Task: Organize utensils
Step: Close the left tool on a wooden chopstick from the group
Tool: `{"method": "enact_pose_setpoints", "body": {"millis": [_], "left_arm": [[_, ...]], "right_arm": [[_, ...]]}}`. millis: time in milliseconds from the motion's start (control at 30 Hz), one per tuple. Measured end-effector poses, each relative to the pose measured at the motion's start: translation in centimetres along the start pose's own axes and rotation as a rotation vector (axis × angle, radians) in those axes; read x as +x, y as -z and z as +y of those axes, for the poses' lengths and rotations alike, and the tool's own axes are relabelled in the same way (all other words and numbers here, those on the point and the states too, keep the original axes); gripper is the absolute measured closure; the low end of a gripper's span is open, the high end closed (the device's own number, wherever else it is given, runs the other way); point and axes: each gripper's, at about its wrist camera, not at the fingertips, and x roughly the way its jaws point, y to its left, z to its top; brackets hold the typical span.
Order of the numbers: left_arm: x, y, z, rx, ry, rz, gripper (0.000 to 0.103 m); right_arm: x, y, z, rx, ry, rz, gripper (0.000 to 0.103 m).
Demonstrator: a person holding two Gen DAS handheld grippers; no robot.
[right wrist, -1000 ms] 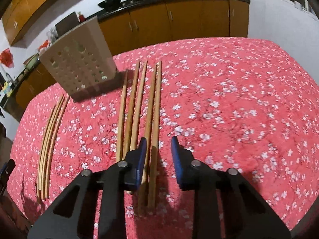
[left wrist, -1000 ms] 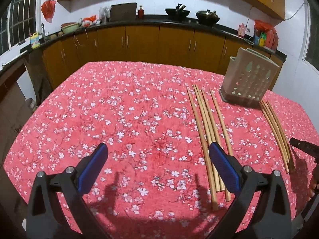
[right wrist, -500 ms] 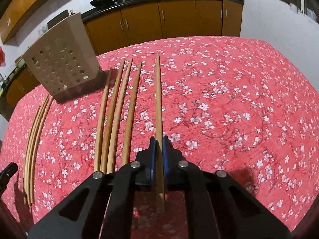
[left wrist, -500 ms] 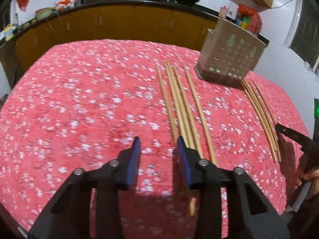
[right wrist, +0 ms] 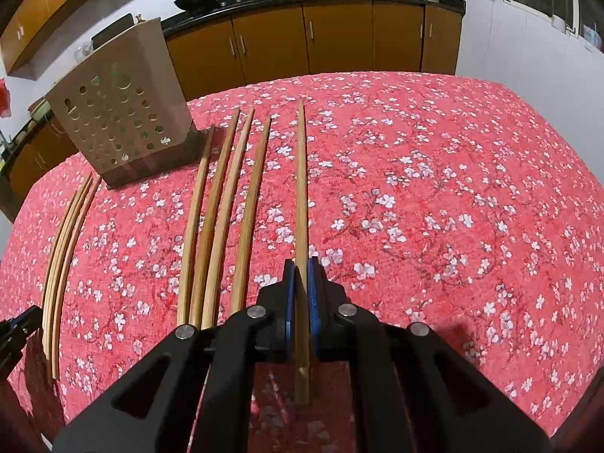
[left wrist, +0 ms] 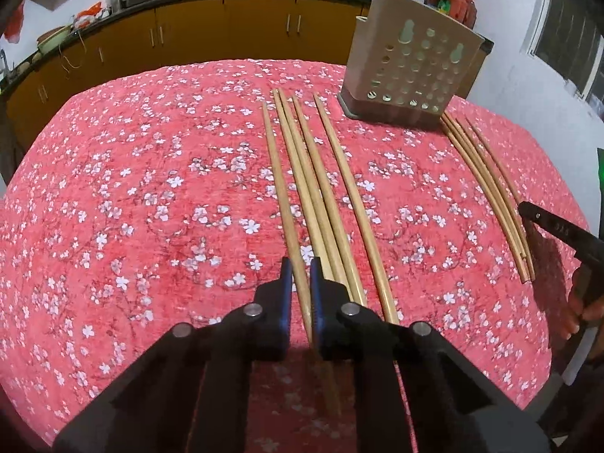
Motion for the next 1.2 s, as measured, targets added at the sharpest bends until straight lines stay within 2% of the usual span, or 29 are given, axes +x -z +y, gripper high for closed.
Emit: {"method": "enact_pose_setpoints", "body": {"millis": [100, 233, 367, 567, 667, 833, 1200], "left_arm": [[0.1, -0.1, 0.2, 0.000, 0.001, 0.006, 0.093], [0.9, -1.1, 0.6, 0.019, -0.036, 0.005, 0.094], [2.3, -3.6, 2.1, 0.007, -0.062, -0.001, 0.095], [4.2, -6.3, 3.5, -0.017, -0.060, -0.041, 0.095], [4.7, -6.4, 3.8, -0.036, -0.040, -0.074, 0.095], [4.4, -6.0, 3.9, -0.063, -0.025, -0.079, 0.095], [2.1, -3.0, 3.5, -0.039, -0.040, -0.070, 0.094]], "right_arm": [[-0.1, 0.2, 0.1, -0.002, -0.003, 0.002, 0.095], [0.0, 0.1, 0.1, -0.007, -0.009, 0.003, 0.095], [0.7, -1.0, 0.0, -0.008, -0.014, 0.004, 0.095], [2.3, -3.0, 0.2, -0.011, -0.002, -0.025, 0.095], [3.0, -3.6, 0.1, -0.007, -0.005, -0.037, 0.095], [3.1, -3.7, -0.2, 0.004, -0.020, -0.037, 0.095], [1.3, -1.1, -0.9, -0.016, -0.024, -0.031, 0.095]]}}
